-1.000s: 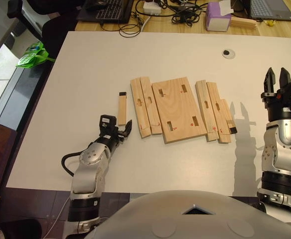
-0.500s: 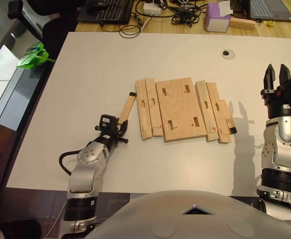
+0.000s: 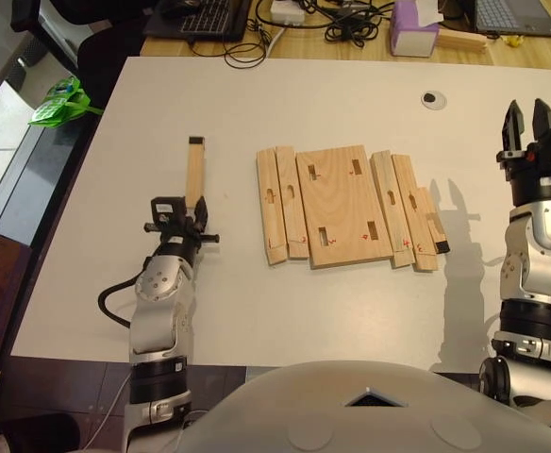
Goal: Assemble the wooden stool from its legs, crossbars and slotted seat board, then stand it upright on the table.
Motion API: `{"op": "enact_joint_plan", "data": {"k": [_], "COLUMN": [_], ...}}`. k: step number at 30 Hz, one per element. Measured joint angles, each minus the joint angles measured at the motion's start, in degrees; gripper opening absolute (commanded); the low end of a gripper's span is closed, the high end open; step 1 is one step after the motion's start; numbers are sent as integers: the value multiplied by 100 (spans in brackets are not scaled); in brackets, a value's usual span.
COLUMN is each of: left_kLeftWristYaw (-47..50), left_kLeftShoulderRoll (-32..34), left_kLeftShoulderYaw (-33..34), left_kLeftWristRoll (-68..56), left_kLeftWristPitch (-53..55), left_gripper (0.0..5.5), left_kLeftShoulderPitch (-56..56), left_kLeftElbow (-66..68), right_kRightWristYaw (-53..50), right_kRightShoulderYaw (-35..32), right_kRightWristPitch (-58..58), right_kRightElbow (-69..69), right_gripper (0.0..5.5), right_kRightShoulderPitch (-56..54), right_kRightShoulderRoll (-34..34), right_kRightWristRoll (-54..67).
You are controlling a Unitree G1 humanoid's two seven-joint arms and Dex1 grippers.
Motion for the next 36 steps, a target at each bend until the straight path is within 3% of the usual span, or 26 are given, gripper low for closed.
{"op": "enact_joint_plan", "data": {"k": [6, 9, 14, 17, 28, 33, 36], "left_kLeftWristYaw": [212, 37, -291, -362, -687, -697, -757], "left_kLeftShoulderRoll": [-4, 34, 61, 3, -87, -165, -183], "left_kLeftShoulderYaw": [2, -22, -217, -476, -1101, -1236, -1333], "left_kLeftWristRoll": [260, 72, -289, -390, -607, -640, -720], "left_kLeftWristPitch": [-384, -180, 641, 999, 1827, 2071, 2240], "left_gripper": [131, 131, 131, 131, 131, 131, 131], "left_kLeftShoulderPitch": [-397, -933, -1655, -1641, -2092, -2158, -2343], "left_kLeftElbow": [-540, -883, -1217, -1483, -1372, -1398, -1459], "right_kRightWristYaw": [17, 103, 607, 622, 174, 70, 174], "right_kRightShoulderYaw": [120, 350, 1704, 2011, 2084, 2487, 2830], "right_kRightWristPitch": [-487, -691, -1825, -2222, -2594, -2868, -3064], "right_kRightElbow": [496, 567, 708, 1105, 1507, 1698, 1765], "right_gripper": [169, 230, 323, 380, 382, 382, 428], "right_kRightShoulderPitch": [-706, -974, -1254, -1501, -2092, -2542, -2815], "right_kRightShoulderRoll": [-279, -448, -1143, -1380, -1684, -1642, -1461], "right_kRightWristRoll": [-360, -716, -2447, -2913, -3584, -3955, -4004]}}
